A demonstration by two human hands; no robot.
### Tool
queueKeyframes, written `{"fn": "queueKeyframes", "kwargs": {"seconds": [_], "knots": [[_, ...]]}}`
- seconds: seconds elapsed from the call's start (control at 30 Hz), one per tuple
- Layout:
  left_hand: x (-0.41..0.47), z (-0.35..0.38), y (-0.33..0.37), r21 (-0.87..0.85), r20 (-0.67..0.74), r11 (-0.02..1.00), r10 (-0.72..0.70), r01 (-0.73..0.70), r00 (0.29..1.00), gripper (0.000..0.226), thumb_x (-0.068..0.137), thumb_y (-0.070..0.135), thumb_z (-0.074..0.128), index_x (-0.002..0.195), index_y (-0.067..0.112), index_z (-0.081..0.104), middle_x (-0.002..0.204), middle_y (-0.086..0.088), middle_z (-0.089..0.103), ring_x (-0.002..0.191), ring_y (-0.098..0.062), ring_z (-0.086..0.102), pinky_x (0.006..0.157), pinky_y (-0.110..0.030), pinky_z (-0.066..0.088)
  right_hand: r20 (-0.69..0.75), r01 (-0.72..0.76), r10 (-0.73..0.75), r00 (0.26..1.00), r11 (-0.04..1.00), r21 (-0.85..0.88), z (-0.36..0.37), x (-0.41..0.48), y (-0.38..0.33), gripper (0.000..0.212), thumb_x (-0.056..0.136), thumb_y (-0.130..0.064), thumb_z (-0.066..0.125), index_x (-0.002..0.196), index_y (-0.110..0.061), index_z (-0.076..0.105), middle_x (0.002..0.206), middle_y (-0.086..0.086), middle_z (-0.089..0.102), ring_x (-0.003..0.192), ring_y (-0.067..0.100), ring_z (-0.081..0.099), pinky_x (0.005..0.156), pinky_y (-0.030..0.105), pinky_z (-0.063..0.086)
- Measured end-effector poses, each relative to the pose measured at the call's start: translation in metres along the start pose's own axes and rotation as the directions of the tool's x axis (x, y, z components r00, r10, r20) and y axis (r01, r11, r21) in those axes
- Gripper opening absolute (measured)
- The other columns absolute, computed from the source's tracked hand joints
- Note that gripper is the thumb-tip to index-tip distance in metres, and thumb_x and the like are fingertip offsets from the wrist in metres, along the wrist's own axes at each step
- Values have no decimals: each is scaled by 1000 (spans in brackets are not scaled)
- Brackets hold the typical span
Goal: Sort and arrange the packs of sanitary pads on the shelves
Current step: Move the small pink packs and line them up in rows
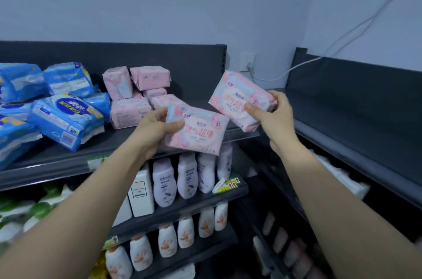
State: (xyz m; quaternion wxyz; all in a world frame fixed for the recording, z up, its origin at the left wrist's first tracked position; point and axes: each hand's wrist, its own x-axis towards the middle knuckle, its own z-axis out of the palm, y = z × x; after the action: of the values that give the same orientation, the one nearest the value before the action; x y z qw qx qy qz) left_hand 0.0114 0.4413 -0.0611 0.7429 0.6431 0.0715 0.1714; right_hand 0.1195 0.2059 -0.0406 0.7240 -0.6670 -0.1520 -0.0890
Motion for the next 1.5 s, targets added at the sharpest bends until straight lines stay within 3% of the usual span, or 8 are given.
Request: {"fn": "queueKeyframes", "kwargs": {"seconds": [0.13,0.3,0.5,0.67,0.8,1.13,1.3,1.5], "knots": [[-18,44,-14,-16,255,993,-109,116,961,45,71,1,67,115,2,63,113,-18,69,100,-27,67,86,-37,56,-74,3,-6,997,999,-43,-53,-28,-15,53,76,-4,80,118,-17,50,105,-7,61,88,2,62,64,14,51],[-39,116,-31,-6,458,981,-170,194,873,44,74,-4,67,117,0,63,108,-15,71,92,-23,71,80,-33,59,-188,-69,55,981,995,-72,-129,-65,-33,67,76,-9,81,130,-14,43,120,-3,59,103,10,62,84,32,55],[-79,233,-42,18,672,968,-197,251,714,50,68,-6,72,117,0,63,106,-15,72,88,-24,72,76,-35,60,-376,-94,22,927,980,-175,-250,-129,-69,49,74,-7,82,114,-11,52,109,3,66,76,4,68,53,24,54],[-149,347,-54,34,797,957,-200,289,570,50,74,0,69,123,0,61,119,-18,67,102,-29,67,80,-38,58,-532,-115,-53,845,954,-278,-360,-201,-110,48,74,-6,82,113,-10,53,101,0,64,65,-3,64,47,17,50],[-221,433,-61,22,865,939,-190,343,464,44,73,-4,71,116,0,63,111,-16,70,93,-24,71,71,-32,60,-630,-138,-79,772,948,-288,-444,-270,-147,46,75,-5,81,111,-11,53,99,-3,64,75,4,64,48,19,52],[-391,611,-55,81,975,938,-145,337,170,45,71,2,64,117,1,63,114,-17,69,98,-27,70,85,-39,57,-809,-219,-208,550,899,-380,-617,-435,-224,53,74,-13,83,117,-13,51,111,0,64,92,12,65,55,18,52],[-462,683,-54,117,988,935,-144,336,57,33,85,-8,57,116,1,63,108,-15,72,91,-24,72,76,-34,60,-868,-263,-253,427,884,-386,-684,-501,-250,55,73,-16,85,117,-14,51,114,2,64,99,17,66,66,25,54],[-530,762,-55,161,986,933,-137,323,-97,48,72,2,65,120,1,62,116,-18,68,105,-30,67,82,-37,59,-896,-277,-318,310,872,-404,-750,-563,-269,51,73,-11,84,116,-13,56,108,-1,66,95,16,66,59,17,53]]}}
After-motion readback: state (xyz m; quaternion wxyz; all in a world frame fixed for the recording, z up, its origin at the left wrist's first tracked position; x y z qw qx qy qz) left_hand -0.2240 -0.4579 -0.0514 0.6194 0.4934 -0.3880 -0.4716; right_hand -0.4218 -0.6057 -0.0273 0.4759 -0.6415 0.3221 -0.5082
